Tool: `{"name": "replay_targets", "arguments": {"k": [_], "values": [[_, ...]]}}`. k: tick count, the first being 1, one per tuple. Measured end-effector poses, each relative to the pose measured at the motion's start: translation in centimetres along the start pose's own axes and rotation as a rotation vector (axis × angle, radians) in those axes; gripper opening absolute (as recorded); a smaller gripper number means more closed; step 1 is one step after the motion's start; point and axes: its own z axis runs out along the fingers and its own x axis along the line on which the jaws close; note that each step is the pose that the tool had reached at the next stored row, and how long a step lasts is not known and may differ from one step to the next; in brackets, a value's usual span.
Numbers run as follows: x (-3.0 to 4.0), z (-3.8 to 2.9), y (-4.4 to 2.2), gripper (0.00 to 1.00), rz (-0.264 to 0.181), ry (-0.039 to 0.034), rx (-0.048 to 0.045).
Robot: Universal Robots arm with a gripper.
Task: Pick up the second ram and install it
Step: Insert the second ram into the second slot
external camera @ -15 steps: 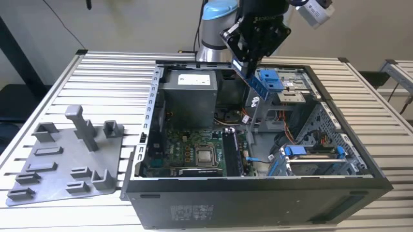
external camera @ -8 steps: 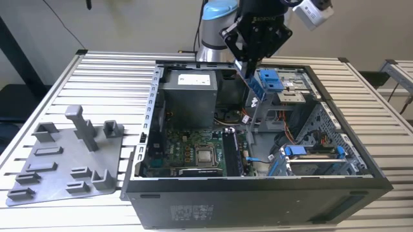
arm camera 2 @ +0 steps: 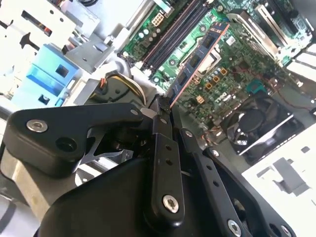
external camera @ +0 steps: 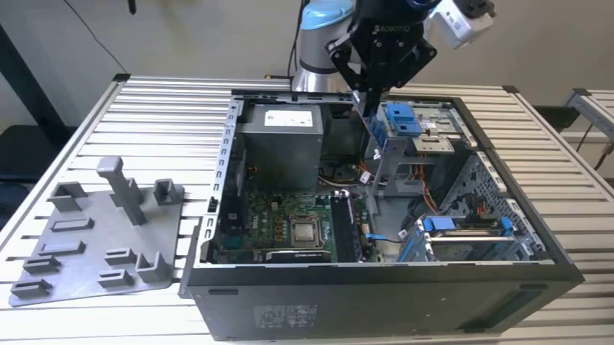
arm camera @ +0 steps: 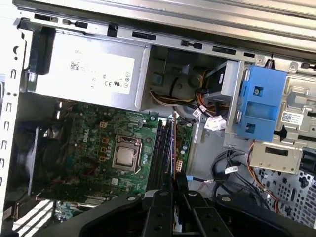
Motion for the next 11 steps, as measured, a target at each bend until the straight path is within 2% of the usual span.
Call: {"name": "replay_targets", "arguments": {"k": [6,11], "values": [[0.01,0.05,-0.01,0.14,0.08,0.0006,0.0004],[0.01,0.1,-0.02,0.14,0.112,0.0009,0.0006]]}}
